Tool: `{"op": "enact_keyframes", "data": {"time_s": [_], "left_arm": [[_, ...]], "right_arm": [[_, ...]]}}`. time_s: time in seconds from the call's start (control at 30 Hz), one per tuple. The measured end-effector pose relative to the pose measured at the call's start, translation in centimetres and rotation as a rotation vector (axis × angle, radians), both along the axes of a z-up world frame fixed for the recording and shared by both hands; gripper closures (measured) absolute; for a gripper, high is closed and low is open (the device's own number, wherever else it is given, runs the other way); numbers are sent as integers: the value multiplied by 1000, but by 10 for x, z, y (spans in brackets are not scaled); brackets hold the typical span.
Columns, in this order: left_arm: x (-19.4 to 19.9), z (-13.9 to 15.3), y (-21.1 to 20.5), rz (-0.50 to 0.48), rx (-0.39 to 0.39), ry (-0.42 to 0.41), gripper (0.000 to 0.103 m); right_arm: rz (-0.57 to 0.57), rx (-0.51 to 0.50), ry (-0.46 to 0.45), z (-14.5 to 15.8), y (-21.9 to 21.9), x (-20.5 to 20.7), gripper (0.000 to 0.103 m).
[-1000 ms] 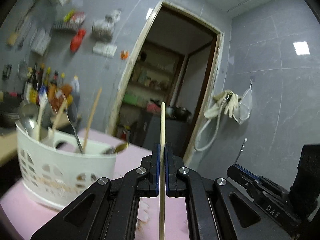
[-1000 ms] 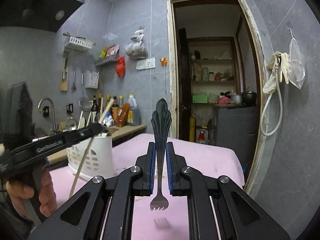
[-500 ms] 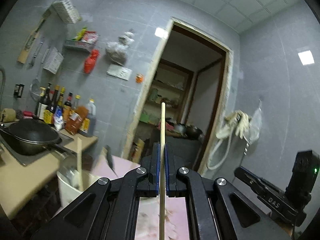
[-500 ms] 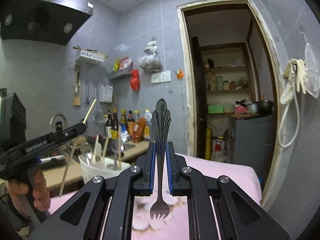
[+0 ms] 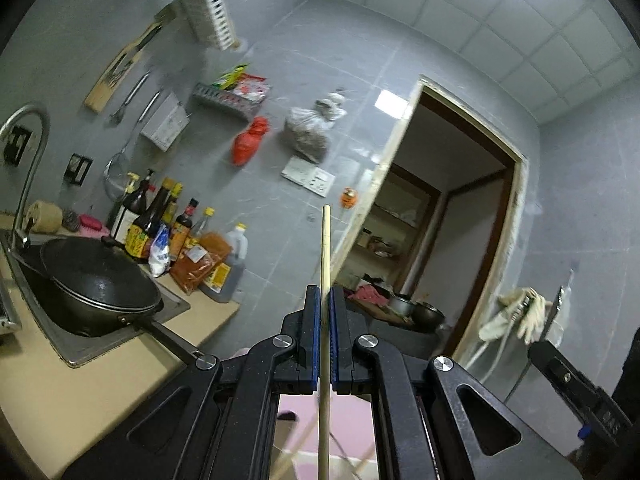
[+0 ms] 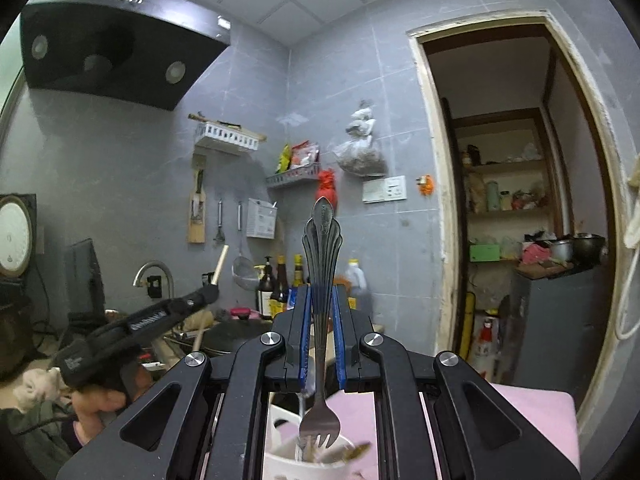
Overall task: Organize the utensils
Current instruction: 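Lower the fork into the holder with the right tool while the left tool drops the chopstick in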
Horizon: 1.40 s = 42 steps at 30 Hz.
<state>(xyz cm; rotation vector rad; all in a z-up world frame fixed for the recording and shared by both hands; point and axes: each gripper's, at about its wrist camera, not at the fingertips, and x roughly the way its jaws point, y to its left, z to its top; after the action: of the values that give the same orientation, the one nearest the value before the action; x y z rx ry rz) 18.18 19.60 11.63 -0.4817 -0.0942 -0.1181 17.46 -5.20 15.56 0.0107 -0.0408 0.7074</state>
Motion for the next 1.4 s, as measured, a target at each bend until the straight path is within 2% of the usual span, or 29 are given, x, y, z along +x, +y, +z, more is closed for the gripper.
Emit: {"op": "enact_keyframes", "data": {"time_s": [0.1, 0.27, 0.57, 0.87, 1.0, 1.27, 1.4], "left_arm": [[14, -10, 11, 14, -42, 11, 101], [26, -26, 16, 26, -68, 33, 101], [23, -30, 8, 52, -38, 5, 101], [26, -31, 2, 78, -15, 0, 101], [26, -38, -6, 75, 25, 2, 101], [23, -52, -25, 85, 159, 39, 101], [17, -55, -28, 81, 176, 50, 100]], "right_arm": [[6, -23, 14, -10, 16, 12, 95], [13, -26, 55, -27, 26, 32, 95], [8, 2, 33, -21, 17, 27, 95], [13, -4, 98, -27, 15, 35, 95], [20, -2, 136, -34, 16, 43, 95], [49, -4, 208, -50, 19, 53, 95], [61, 8, 223, -53, 18, 54, 95]]}}
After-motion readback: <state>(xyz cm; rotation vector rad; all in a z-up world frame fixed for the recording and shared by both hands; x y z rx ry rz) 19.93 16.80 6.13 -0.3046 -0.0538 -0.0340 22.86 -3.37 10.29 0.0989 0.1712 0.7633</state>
